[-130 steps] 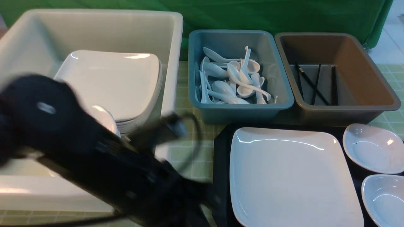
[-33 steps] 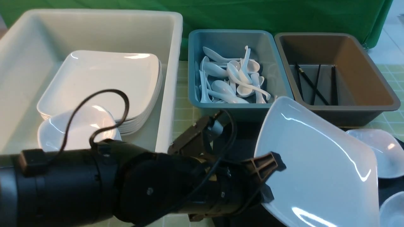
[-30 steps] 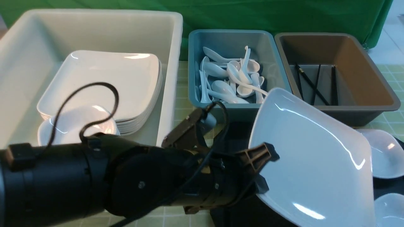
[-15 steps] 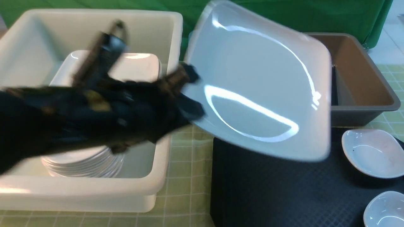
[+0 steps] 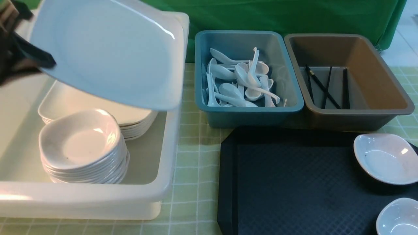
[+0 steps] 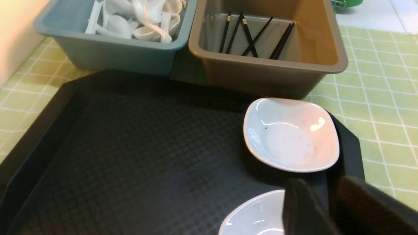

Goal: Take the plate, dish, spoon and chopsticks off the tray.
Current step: Use the left arm to put the plate into the large storage box on the left

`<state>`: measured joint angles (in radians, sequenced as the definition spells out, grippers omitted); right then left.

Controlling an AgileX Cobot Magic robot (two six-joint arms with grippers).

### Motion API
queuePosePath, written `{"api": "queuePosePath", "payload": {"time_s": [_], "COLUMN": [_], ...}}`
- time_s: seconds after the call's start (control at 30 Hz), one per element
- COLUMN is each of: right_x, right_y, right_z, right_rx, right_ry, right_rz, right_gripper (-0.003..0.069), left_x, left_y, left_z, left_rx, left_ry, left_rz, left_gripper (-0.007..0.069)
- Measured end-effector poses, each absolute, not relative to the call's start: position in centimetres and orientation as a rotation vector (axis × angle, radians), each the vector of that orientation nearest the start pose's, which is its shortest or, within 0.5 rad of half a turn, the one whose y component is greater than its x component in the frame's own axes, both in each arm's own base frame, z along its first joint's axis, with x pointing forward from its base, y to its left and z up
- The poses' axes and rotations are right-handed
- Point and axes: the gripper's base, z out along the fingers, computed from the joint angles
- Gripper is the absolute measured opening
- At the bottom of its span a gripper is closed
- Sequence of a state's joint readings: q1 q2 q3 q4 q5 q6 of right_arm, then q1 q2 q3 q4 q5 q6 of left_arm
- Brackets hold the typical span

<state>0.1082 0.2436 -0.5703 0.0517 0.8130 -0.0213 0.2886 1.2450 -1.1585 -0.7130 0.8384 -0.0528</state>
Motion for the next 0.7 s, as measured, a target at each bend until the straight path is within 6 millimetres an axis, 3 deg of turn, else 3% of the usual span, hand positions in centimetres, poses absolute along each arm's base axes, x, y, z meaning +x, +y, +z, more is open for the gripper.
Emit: {"api": "queuePosePath", "payload": {"time_s": [0.17,0.27,0.5,0.7], "right_x": [3.9,3.9,3.9,3.9], "right_y": [0.8,0.8,0.8,0.8], "right_z": [31.4,31.4,31.5,31.5], "right_rx": [-0.117,-0.117,-0.116,-0.116], "right_ry": [1.967,1.967,1.959,1.959], "right_rz": [0.117,0.117,0.117,0.117], "right_gripper": [0.0172,0.0175,0.0176,0.0178], "left_x": [29.0,30.1,32.4,33.6], "left_y": [7.5,8.8,9.9,10.5], "left_z": [36.2,34.7,30.9,28.9], "left_rx": [-0.779,-0.807,-0.823,-0.832], "left_ry": [2.123,2.144,2.245,2.263], "left_rz": [-0.781,-0.772,-0.783,-0.782], "left_gripper": [0.0016,0.0016,0.0016,0.0016]}}
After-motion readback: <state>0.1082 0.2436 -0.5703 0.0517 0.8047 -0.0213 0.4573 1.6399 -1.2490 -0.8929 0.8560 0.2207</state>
